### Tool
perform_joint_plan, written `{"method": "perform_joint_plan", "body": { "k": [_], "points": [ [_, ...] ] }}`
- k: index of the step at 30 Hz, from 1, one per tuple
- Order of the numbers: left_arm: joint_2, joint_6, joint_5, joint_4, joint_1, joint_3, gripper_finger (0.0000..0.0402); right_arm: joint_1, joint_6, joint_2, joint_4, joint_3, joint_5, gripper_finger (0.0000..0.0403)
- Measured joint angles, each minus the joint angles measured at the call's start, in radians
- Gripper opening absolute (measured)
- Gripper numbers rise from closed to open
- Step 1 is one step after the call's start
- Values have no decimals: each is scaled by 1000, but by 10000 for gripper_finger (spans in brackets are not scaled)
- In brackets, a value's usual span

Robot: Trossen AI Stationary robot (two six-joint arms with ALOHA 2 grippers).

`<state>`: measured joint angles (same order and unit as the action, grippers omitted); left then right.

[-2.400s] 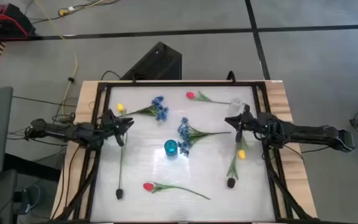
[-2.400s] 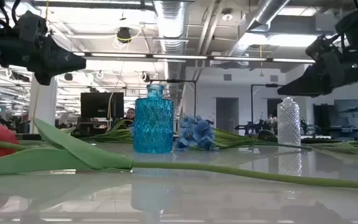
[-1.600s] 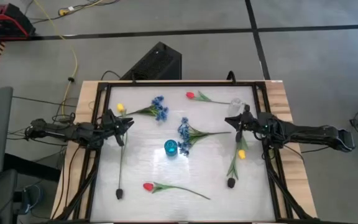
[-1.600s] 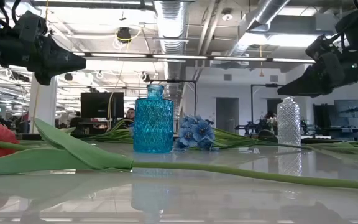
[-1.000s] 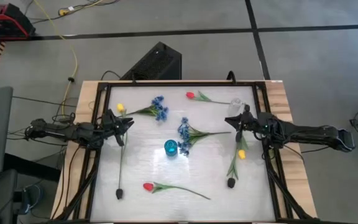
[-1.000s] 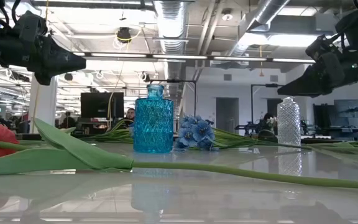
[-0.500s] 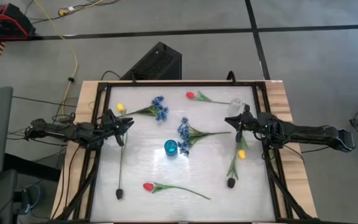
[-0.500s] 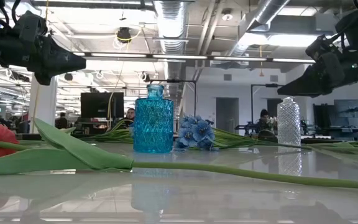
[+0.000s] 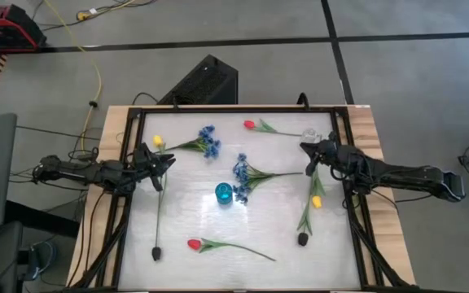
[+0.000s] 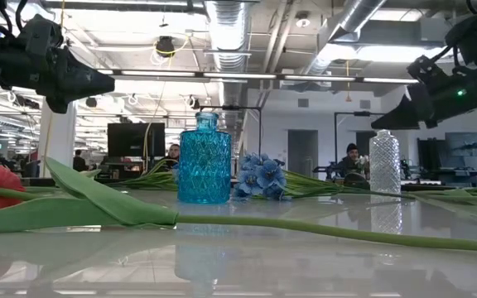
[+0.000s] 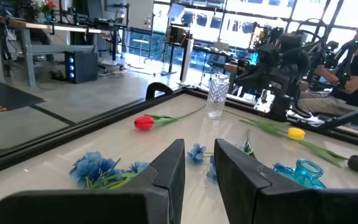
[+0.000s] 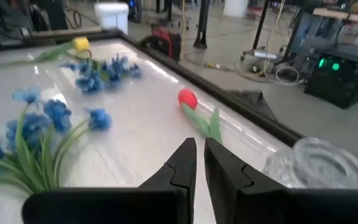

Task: Sort flowers into vase by color
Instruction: Put the bottom blue flowers into the blue vase

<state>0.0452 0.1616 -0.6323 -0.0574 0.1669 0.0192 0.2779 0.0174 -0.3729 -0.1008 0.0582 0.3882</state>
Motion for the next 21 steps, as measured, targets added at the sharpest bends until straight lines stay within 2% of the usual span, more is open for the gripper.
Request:
{"method": "perform_joint_plan", "body": {
  "k": [2, 4, 8, 11, 15, 21],
  "points": [
    [0, 0, 0, 0, 0, 0, 75, -2, 42, 0, -49, 0, -1, 61],
    [0, 0, 0, 0, 0, 0, 75, -7, 123, 0, -111, 0, -52, 61],
    [0, 0, 0, 0, 0, 0, 75, -22, 136, 0, -252, 7, -269, 61],
    [0, 0, 0, 0, 0, 0, 75, -48, 157, -9, -246, 61, -410, 61],
    [0, 0, 0, 0, 0, 0, 75, -138, 219, -102, -161, 165, -407, 61],
    [0, 0, 0, 0, 0, 0, 75, -304, 221, -386, -62, 330, -337, 61]
  ]
}}
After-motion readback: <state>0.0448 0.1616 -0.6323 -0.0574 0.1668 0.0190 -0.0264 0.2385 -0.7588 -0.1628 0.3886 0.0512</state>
